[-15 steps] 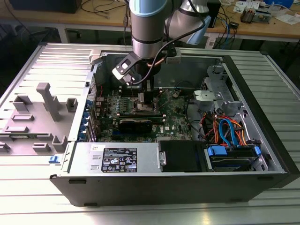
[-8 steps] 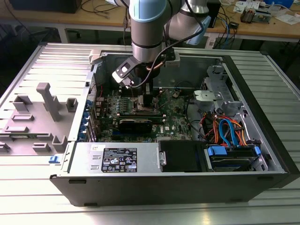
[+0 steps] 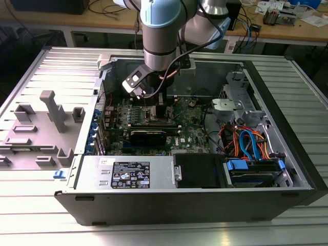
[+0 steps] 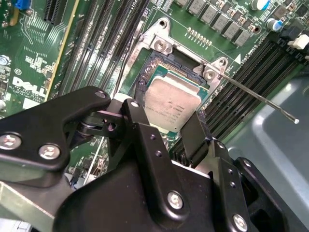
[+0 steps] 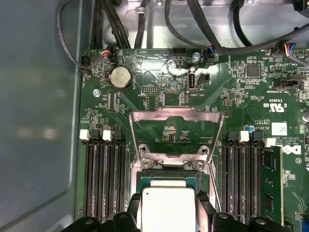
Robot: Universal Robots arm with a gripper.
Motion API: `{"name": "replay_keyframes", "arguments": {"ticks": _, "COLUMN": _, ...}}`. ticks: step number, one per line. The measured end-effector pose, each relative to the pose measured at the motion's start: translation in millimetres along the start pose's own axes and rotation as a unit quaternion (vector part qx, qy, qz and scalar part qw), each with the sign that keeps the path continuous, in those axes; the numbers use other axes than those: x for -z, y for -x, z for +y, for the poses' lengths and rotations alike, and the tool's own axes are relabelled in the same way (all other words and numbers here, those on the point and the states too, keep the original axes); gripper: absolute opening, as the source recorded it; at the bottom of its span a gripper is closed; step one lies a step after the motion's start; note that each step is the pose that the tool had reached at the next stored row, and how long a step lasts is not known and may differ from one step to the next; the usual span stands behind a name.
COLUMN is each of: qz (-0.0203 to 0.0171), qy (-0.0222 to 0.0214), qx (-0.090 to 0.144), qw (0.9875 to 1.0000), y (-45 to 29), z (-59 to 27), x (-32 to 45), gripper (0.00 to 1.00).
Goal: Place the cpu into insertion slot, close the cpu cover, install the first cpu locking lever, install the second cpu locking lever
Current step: 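Place the cpu into insertion slot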
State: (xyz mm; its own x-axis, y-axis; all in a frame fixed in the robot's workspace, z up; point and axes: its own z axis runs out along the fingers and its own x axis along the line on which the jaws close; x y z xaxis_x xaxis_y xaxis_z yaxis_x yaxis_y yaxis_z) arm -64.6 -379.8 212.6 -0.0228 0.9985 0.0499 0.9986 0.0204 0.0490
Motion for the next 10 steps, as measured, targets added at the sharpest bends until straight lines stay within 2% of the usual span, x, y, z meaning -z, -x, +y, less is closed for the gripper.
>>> {"name": "replay_keyframes", "arguments": {"ticks": 10, "qz": 0.0, "qy": 0.0, "qx": 0.0, "qw": 1.0, "y": 3.0, "z": -0.5, "x": -6.3, "gripper": 0.54}}
